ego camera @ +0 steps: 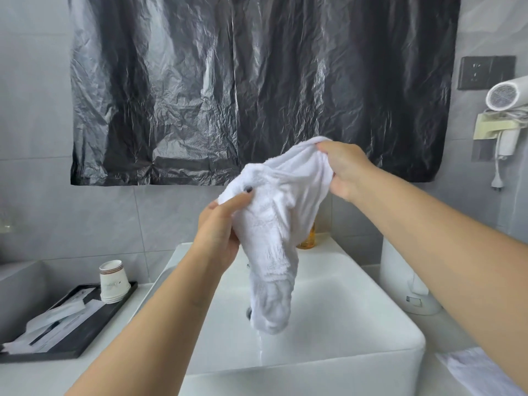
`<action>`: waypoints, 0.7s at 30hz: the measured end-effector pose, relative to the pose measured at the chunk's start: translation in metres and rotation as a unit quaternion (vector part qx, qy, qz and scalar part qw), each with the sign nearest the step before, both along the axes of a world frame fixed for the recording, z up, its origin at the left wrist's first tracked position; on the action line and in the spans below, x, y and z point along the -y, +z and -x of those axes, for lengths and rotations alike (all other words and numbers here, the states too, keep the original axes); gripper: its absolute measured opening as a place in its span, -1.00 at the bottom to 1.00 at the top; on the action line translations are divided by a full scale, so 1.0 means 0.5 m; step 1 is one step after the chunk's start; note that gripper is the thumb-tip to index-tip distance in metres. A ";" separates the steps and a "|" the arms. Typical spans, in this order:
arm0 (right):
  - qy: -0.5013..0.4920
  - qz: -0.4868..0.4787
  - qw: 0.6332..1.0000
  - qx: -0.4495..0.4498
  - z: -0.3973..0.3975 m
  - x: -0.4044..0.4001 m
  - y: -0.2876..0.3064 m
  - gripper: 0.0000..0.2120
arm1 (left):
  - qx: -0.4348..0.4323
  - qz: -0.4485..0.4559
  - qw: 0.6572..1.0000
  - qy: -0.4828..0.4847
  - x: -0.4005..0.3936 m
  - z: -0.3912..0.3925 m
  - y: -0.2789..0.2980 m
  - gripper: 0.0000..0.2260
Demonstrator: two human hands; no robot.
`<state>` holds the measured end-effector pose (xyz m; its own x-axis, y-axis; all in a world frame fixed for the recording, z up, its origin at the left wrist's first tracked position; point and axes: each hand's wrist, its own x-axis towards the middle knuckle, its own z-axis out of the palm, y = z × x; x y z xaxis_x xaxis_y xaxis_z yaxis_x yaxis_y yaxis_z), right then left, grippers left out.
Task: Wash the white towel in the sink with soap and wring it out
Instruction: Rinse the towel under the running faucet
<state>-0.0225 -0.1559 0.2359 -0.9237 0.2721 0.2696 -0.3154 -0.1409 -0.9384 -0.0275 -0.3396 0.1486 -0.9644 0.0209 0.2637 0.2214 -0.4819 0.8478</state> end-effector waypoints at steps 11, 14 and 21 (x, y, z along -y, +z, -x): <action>0.197 -0.389 0.900 -0.020 -0.063 -0.002 -0.031 -0.30 | -0.004 0.020 0.997 0.068 -0.025 -0.014 0.022 -0.63; 0.143 -0.522 0.840 -0.046 -0.064 -0.005 -0.057 -0.28 | 0.002 0.030 0.997 0.069 -0.028 -0.016 0.022 -0.65; 0.032 -0.229 0.972 -0.026 -0.043 0.003 -0.026 -0.73 | -0.002 0.197 0.978 0.075 -0.011 -0.007 0.033 -0.75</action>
